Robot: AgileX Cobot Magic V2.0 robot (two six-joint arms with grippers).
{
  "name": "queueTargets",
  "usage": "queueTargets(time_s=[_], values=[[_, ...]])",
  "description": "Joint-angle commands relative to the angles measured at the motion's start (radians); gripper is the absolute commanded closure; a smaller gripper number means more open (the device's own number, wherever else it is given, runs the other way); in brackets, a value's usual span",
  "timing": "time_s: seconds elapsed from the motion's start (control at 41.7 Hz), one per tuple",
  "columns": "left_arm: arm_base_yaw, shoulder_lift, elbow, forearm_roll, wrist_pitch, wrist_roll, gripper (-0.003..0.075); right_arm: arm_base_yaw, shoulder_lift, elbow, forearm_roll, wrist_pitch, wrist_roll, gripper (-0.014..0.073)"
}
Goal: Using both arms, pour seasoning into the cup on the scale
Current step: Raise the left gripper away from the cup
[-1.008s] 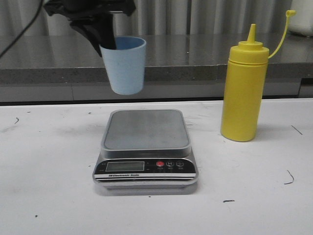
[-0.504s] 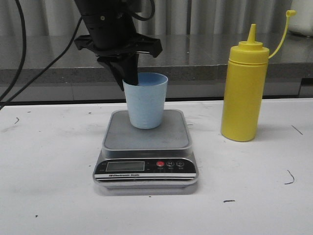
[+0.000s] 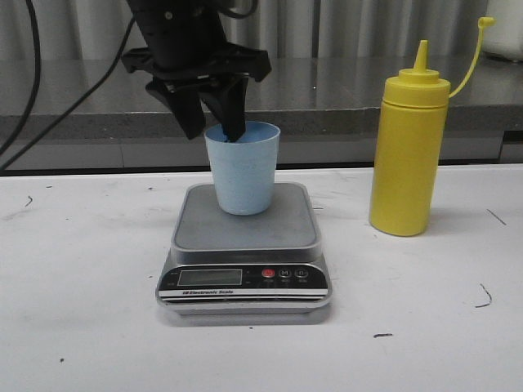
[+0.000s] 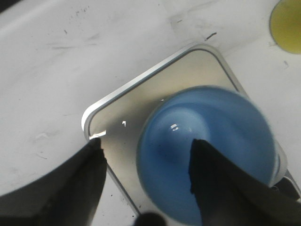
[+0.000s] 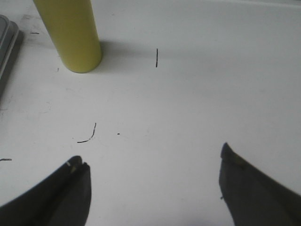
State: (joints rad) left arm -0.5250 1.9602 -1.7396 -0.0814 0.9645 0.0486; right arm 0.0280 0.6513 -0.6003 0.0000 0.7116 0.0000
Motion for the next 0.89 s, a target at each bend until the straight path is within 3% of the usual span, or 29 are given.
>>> queueTargets(time_s=[0.0,0.432,0.864], values=[[-0.007,-0.118,-0.021,-0.003,-0.030,-0.005,0.0292,-0.003,0.005,-0.030,-0.010,-0.061,-0.011,0.0012],[-0.003,-0.537,0.357,0.044,-0.210,-0.005,0.0292,-0.003,0.005,-0.030,-0.010,-0.061,-0.011,0.0012],[0.005,-0.995,0.698,0.057,-0.231,-0.015,0.0292,-0.003,0.005,-0.030,-0.010,-0.061,-0.011,0.0012]])
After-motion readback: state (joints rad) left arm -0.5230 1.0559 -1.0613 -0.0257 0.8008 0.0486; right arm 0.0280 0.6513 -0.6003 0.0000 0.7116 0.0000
